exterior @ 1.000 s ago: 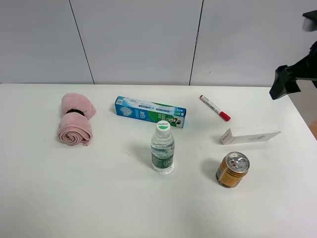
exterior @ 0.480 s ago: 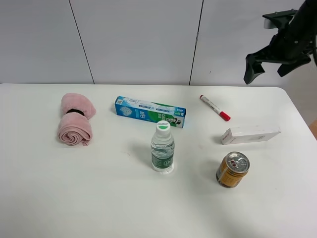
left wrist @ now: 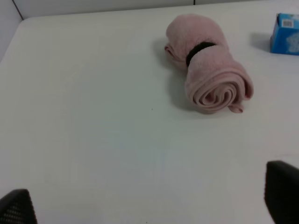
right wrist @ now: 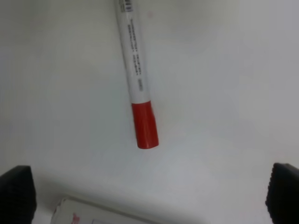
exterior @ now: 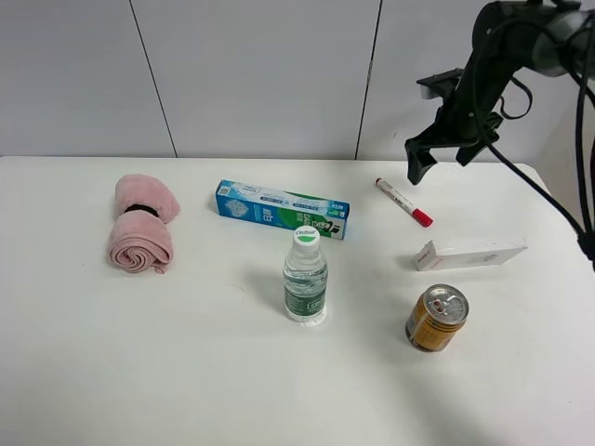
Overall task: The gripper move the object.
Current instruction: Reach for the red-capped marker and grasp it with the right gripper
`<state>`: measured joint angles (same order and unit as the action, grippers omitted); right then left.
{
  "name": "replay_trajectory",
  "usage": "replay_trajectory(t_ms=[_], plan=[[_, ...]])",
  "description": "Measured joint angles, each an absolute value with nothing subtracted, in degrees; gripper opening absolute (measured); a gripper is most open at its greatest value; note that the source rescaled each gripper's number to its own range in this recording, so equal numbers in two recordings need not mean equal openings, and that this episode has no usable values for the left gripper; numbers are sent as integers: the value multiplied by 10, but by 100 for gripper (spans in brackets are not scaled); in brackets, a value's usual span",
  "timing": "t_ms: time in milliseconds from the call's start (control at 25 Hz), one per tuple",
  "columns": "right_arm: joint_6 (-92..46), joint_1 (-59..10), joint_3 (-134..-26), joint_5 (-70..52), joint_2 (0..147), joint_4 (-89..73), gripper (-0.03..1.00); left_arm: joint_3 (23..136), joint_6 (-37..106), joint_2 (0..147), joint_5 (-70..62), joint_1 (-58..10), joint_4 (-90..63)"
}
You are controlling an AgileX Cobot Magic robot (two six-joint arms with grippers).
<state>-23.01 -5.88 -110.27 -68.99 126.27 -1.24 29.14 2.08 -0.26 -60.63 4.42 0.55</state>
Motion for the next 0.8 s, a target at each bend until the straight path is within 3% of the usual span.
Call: replay_trajectory(t_ms=[800], plan=[[-255, -63, -1116, -601, 1364, -43, 100, 291, 21, -3, -606, 44, 6]])
